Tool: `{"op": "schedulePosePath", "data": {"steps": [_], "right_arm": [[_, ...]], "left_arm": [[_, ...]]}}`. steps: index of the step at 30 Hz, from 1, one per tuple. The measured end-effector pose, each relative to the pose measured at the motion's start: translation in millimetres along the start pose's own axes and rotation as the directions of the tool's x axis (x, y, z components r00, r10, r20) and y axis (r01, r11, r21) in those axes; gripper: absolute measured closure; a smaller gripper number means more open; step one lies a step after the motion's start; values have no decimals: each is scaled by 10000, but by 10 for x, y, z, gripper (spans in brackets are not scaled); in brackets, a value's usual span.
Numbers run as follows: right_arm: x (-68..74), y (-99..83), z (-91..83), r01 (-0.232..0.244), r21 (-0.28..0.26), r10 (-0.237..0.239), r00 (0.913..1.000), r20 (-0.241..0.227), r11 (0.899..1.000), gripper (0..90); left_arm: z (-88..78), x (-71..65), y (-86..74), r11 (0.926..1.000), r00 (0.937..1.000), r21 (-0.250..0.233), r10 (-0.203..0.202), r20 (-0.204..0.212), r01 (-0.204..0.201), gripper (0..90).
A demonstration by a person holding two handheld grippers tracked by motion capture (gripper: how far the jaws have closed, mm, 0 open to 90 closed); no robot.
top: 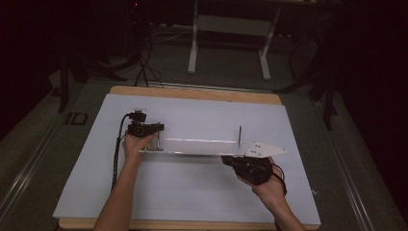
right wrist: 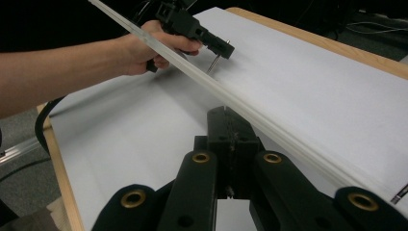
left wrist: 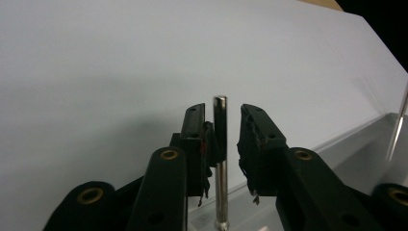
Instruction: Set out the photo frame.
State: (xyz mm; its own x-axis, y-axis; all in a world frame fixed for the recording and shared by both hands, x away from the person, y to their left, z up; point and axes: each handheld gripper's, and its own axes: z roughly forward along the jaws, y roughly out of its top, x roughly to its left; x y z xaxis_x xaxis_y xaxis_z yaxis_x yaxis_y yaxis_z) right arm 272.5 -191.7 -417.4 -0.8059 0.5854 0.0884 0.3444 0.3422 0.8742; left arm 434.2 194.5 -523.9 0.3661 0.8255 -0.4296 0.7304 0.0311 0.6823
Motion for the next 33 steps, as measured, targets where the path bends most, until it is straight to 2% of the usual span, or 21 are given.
{"op": "schedulePosePath", "data": {"steps": [5, 7, 12, 15, 18, 20, 26, 29, 33], "right_arm": [[-14, 10, 1, -95, -57, 94, 9999, -39, 9999, 900], [-20, 12, 2, -100, -74, 99, 9999, -57, 9999, 900], [-28, 18, 3, -141, -106, 140, 9999, -79, 9998, 900], [-30, 24, 4, -153, -121, 153, 9999, -53, 9998, 900], [-36, 28, 5, -160, -140, 159, 9998, -70, 9998, 900], [-38, 30, 6, -155, -146, 154, 9999, -67, 9998, 900], [-44, 39, 6, -175, -148, 174, 9998, -68, 9997, 900], [-48, 48, 8, -183, -152, 183, 9998, -60, 9997, 900], [-57, 59, 10, -225, -194, 225, 9997, -37, 9996, 900]], "left_arm": [[-91, 6, -34, 9994, 9999, -340, 49, 93, -46, 658], [-163, -1, -67, 9984, 9997, -537, 200, 156, -191, 646], [-320, 4, -175, 9957, 9992, -835, 397, 29, -393, 633], [-427, 11, -219, 9934, 9990, -1063, 438, 109, -424, 629], [-518, -12, -240, 9911, 9957, -1007, 901, 211, -876, 643], [-584, -32, -262, 9873, 9919, -966, 1267, 41, -1258, 643], [-804, -42, -362, 9790, 9906, -1533, 1368, 81, -1340, 629], [-868, -51, -398, 9762, 9885, -1582, 1511, 56, -1483, 625], [-937, -63, -457, 9727, 9856, -1720, 1645, 388, -1556, 638]]}}
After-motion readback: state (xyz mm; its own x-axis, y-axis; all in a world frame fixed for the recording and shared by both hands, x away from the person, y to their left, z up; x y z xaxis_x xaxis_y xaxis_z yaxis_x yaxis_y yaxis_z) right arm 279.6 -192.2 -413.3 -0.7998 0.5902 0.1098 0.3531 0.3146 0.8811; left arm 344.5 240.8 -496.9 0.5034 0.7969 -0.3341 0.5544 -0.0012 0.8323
